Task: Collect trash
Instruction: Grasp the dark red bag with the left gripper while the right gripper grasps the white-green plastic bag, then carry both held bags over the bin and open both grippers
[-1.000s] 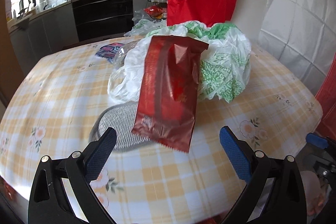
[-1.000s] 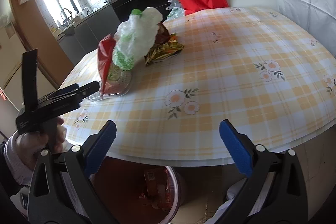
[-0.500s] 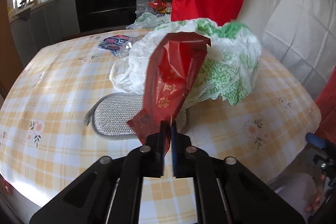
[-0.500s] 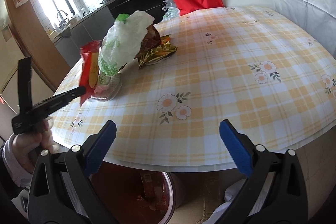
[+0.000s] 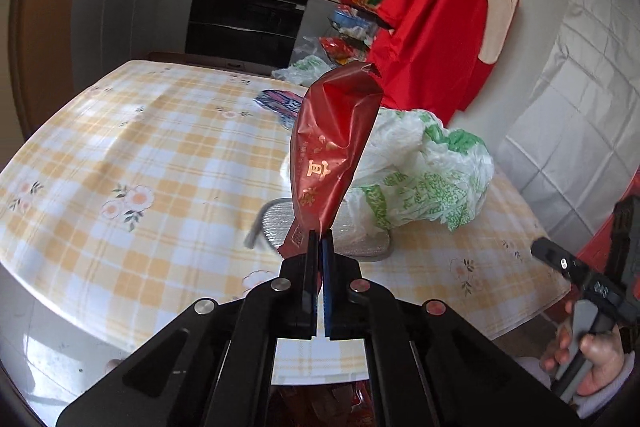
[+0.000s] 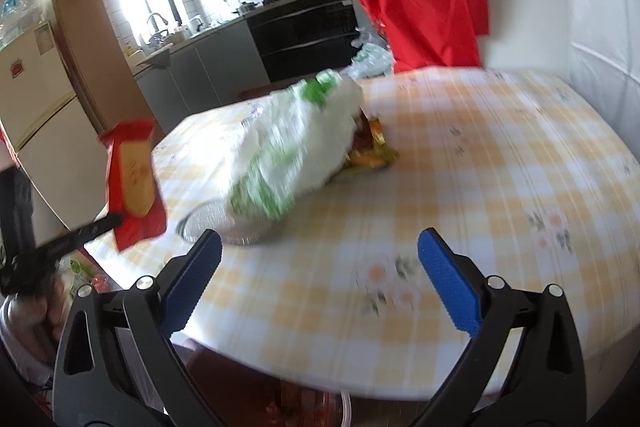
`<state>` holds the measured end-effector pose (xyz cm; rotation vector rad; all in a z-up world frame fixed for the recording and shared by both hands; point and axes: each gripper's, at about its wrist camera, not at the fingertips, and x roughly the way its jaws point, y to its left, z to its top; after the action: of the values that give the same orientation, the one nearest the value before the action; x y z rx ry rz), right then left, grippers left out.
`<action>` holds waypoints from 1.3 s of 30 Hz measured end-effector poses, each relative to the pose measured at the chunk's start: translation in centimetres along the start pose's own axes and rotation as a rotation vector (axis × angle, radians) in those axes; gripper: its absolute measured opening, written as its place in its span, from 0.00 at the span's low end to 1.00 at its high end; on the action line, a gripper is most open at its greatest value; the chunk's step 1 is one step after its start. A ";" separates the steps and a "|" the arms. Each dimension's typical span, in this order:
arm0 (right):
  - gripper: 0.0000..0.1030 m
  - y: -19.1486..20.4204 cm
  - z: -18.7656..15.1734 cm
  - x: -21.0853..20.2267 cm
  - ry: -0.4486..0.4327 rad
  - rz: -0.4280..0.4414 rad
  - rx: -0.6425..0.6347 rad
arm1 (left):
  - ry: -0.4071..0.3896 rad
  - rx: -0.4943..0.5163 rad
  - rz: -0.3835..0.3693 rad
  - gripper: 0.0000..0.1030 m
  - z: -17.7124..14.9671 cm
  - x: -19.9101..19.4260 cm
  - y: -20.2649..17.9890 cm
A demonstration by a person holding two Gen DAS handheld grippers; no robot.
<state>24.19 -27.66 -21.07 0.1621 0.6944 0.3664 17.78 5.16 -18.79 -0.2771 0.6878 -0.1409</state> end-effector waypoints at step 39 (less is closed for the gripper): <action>0.17 6.0 8.3 -6.0 -0.246 -0.027 -0.060 | -0.098 -0.068 -0.017 0.02 -4.1 -9.2 3.6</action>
<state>23.70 -24.63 -9.65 0.1383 0.4423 0.3344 8.26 9.77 -17.35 -0.3529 0.5937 -0.1197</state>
